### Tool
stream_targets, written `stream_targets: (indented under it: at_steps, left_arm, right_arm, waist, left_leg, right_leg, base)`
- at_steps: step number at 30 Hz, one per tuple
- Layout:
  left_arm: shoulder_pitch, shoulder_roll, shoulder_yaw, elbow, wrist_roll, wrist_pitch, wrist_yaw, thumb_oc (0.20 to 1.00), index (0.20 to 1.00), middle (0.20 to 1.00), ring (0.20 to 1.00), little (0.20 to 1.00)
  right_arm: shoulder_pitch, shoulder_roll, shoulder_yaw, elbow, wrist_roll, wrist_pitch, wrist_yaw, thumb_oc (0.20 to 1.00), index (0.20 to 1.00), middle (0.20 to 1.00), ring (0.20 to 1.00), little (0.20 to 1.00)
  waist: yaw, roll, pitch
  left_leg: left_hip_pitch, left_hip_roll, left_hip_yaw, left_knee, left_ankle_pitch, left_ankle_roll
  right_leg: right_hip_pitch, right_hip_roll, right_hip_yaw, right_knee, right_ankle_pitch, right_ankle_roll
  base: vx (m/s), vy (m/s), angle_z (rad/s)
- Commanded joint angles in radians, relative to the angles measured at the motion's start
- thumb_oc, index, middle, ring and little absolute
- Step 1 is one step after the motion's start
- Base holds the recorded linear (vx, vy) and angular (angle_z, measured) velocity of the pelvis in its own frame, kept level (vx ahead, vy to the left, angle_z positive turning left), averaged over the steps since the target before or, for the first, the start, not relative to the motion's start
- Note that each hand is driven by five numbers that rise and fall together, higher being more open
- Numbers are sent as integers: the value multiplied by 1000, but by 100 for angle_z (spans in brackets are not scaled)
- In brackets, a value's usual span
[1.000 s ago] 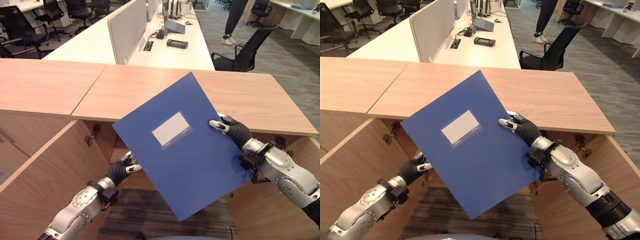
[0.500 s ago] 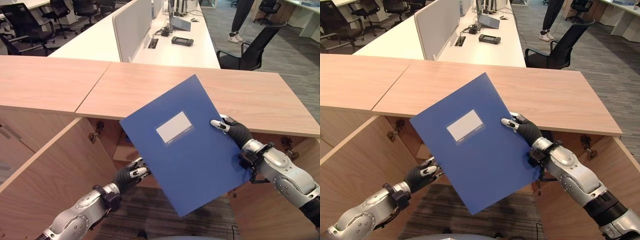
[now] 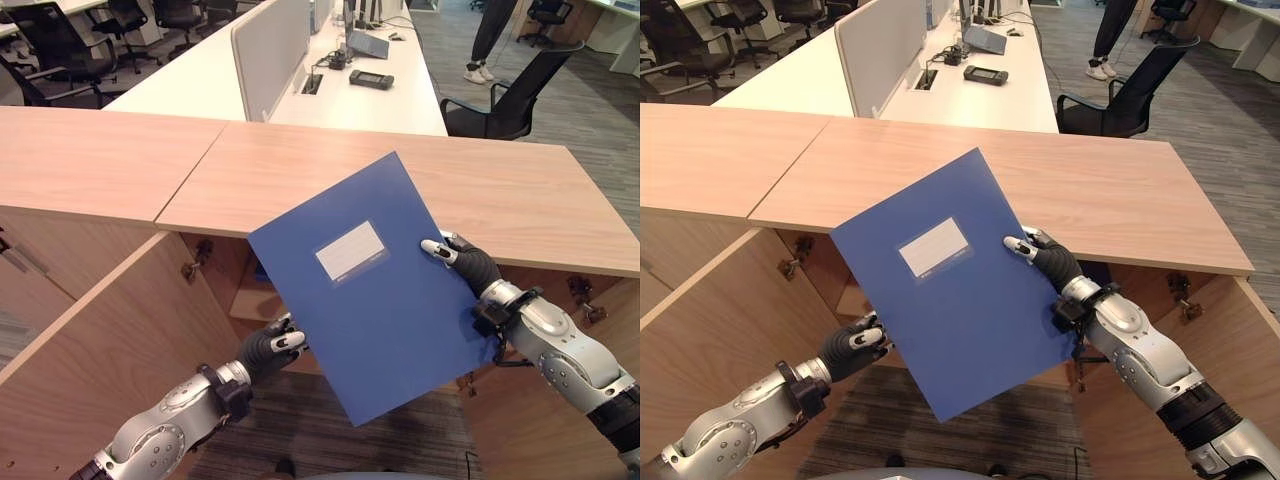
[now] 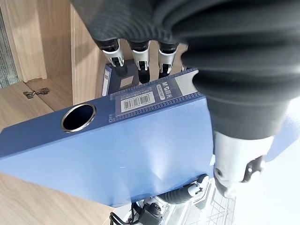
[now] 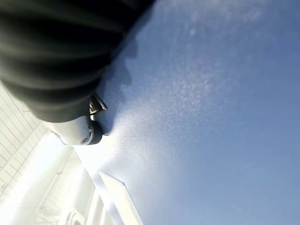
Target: Put the empty folder in the office cabinet
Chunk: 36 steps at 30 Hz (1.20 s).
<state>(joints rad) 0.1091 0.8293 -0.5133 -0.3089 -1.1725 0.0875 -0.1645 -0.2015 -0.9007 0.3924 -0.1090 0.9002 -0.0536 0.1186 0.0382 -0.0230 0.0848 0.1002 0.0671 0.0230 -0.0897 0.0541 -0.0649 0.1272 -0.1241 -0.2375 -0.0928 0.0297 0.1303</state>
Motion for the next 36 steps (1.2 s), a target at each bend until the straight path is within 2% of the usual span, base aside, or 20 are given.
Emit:
stream_targets:
  at_steps: [1,19,25,26,27,36]
  left_arm:
    - [-86,-3,-23,-45,-36,-40,-12,1000,1000,1000,1000,1000]
    - [-264,-212,-92,119,17,-65,57,1000,1000,1000,1000,1000]
    - [-285,-249,-107,140,29,-64,61,1000,1000,1000,1000,1000]
    - [-282,-252,-106,141,32,-64,60,570,570,570,570,570]
    - [-282,-253,-106,144,33,-64,59,200,200,200,200,200]
    - [-256,-250,-82,138,43,-62,52,200,200,200,200,200]
  right_arm:
    - [-73,10,-10,-43,-6,-60,9,200,200,200,200,200]
    - [-123,194,82,-7,-21,-24,-9,200,200,200,200,200]
    - [-121,231,96,3,-33,-14,-8,200,200,200,200,200]
    - [-117,238,96,6,-35,-13,-9,200,200,200,200,200]
    - [-117,243,96,8,-35,-13,-10,200,200,200,200,200]
    - [-105,263,74,16,-58,-12,-16,200,200,200,200,200]
  waist:
    - [8,-26,-23]
    - [1,-31,-27]
    - [-1,-31,-27]
    - [-1,-31,-27]
    - [-1,-31,-27]
    - [1,-31,-27]
  left_leg:
    - [11,-27,-21,4,-62,8]
    - [16,-30,-20,3,-64,13]
    - [16,-31,-17,2,-66,14]
    - [17,-31,-17,2,-66,15]
    - [17,-31,-16,2,-66,15]
    - [19,-30,-16,2,-69,17]
  right_leg:
    - [-2,18,45,39,-42,9]
    - [1,16,52,39,-44,6]
    - [1,15,54,39,-43,6]
    - [1,15,54,38,-42,6]
    - [1,15,54,38,-42,6]
    - [4,14,56,38,-42,7]
  base:
    - [0,0,0]
    - [-1,0,0]
    - [0,0,0]
    - [0,0,0]
    - [0,0,0]
    - [0,0,0]
